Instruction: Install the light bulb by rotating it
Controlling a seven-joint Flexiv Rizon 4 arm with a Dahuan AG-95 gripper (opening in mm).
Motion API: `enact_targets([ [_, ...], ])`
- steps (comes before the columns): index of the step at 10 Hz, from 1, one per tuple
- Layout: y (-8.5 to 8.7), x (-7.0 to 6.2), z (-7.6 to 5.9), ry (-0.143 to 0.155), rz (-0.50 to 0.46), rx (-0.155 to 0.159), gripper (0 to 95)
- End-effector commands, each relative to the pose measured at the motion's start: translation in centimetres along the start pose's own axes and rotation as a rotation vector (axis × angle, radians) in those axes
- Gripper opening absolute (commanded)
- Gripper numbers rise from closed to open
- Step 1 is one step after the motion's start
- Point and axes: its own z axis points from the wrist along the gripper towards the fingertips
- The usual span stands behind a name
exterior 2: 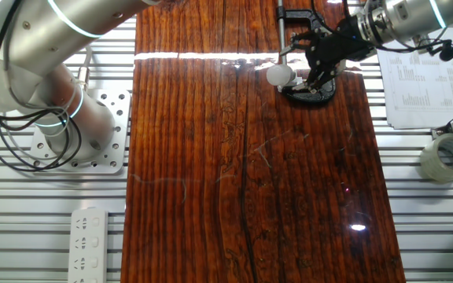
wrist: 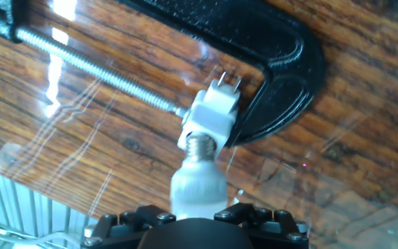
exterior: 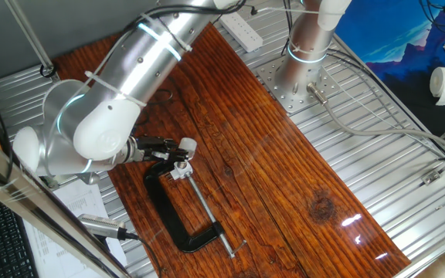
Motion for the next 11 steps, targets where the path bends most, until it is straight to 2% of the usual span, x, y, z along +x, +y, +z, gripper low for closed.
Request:
enact_targets([
  [1, 0.9, 1.4, -0.7, -0.054, -0.002, 0.021, 76.0],
  [3, 1.0, 2.5, -1.3, -0.112, -0.009, 0.051, 76.0],
  [6, 1.1, 3.7, -1.7, -0.228, -0.012, 0.081, 76.0],
  [7, 1.1, 4.0, -1.5, -0.266, -0.011, 0.092, 76.0],
  [8, 1.3, 4.5, -1.4, -0.323, -0.02, 0.097, 76.0],
  [9, 1.3, 4.8, -1.2, -0.352, -0.026, 0.104, 76.0],
  [11, 1.6, 5.7, -1.0, -0.436, -0.047, 0.121, 76.0],
])
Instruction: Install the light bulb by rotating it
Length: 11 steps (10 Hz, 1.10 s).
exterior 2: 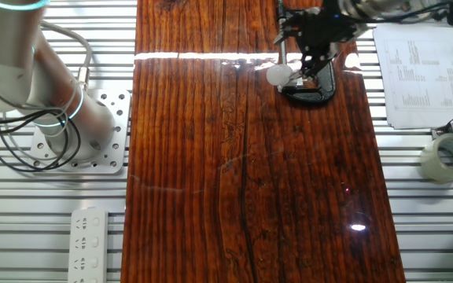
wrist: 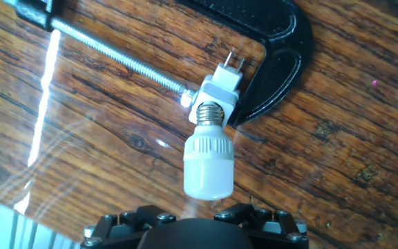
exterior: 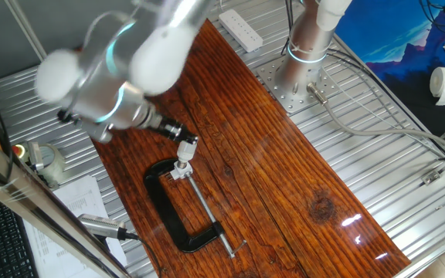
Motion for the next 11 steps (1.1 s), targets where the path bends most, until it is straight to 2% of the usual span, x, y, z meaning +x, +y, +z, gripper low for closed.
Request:
enact_targets([
  [1, 0.6, 1.0, -0.3, -0.128, -0.016, 0.028, 76.0],
  [4, 0.8, 1.3, -0.4, -0.237, -0.012, 0.038, 76.0],
  [8, 0.2, 1.7, 0.2, -0.284, 0.002, 0.041, 76.0],
  [11, -0.1, 1.5, 0.7, -0.326, 0.011, 0.047, 76.0],
])
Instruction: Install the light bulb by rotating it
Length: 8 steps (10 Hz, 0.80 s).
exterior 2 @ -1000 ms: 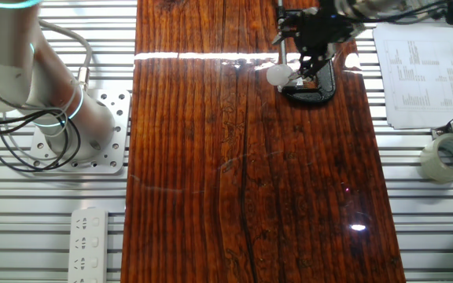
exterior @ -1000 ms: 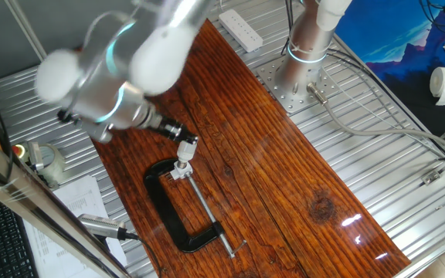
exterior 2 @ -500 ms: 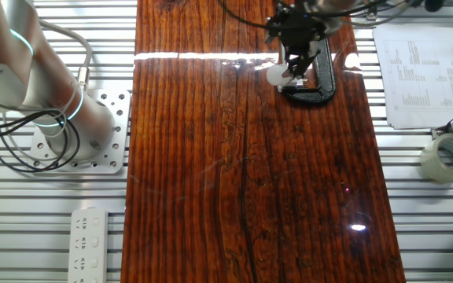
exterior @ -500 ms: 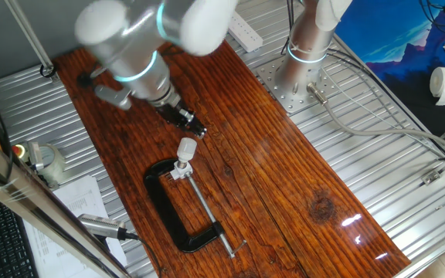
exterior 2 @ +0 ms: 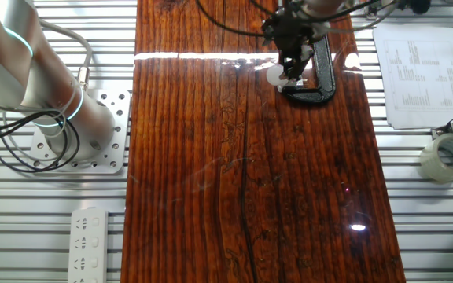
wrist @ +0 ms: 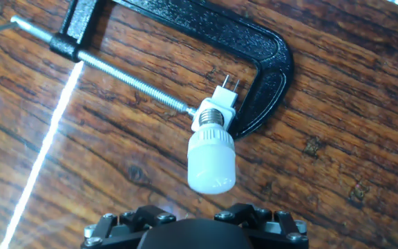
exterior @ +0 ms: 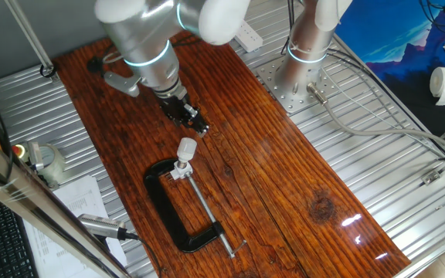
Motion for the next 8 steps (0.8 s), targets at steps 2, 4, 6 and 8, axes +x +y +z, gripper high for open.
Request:
enact_targets([
  [2, -0.6, 0.1, 1.0, -0.056, -0.001, -0.005, 76.0],
  [4, -0.9, 0.1, 1.5, -0.097, 0.003, -0.008, 76.0],
  [6, -0.8, 0.0, 2.0, -0.125, -0.004, -0.016, 76.0],
  [8, -0.5, -0.2, 2.8, -0.177, 0.01, -0.007, 76.0],
])
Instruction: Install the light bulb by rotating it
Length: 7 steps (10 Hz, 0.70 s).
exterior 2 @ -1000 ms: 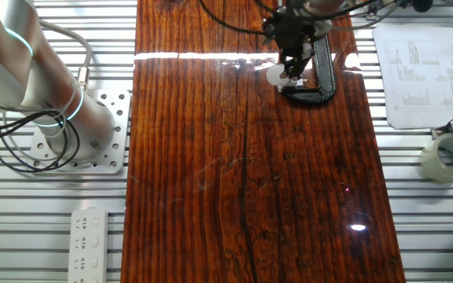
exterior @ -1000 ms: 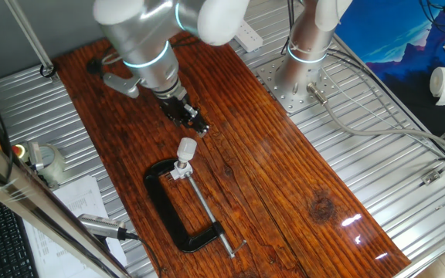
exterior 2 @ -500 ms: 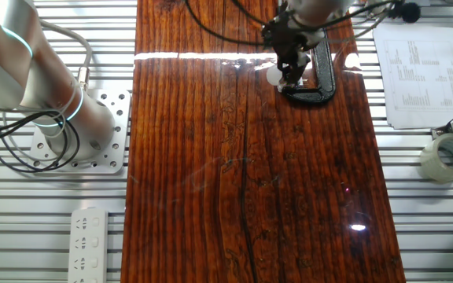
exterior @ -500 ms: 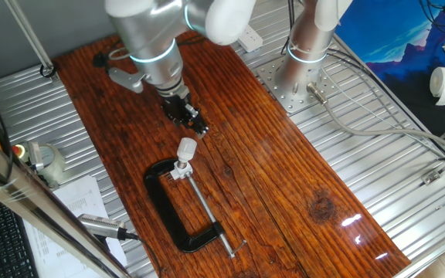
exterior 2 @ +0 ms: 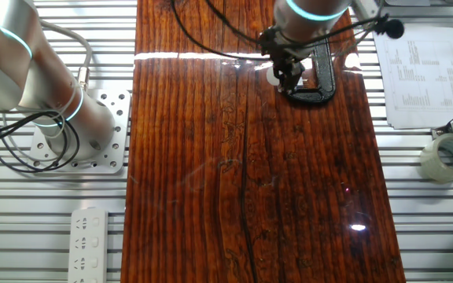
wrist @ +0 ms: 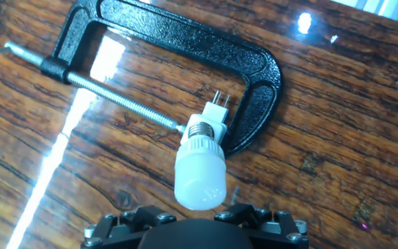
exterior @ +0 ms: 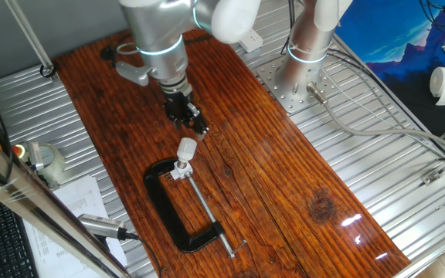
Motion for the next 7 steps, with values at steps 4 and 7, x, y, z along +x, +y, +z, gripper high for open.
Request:
enact_targets([
  [4, -0.3, -0.5, 1.2, -0.068, 0.061, 0.015, 57.0],
  [7, -0.3, -1.3, 1.9, -0.065, 0.08, 0.014, 57.0],
])
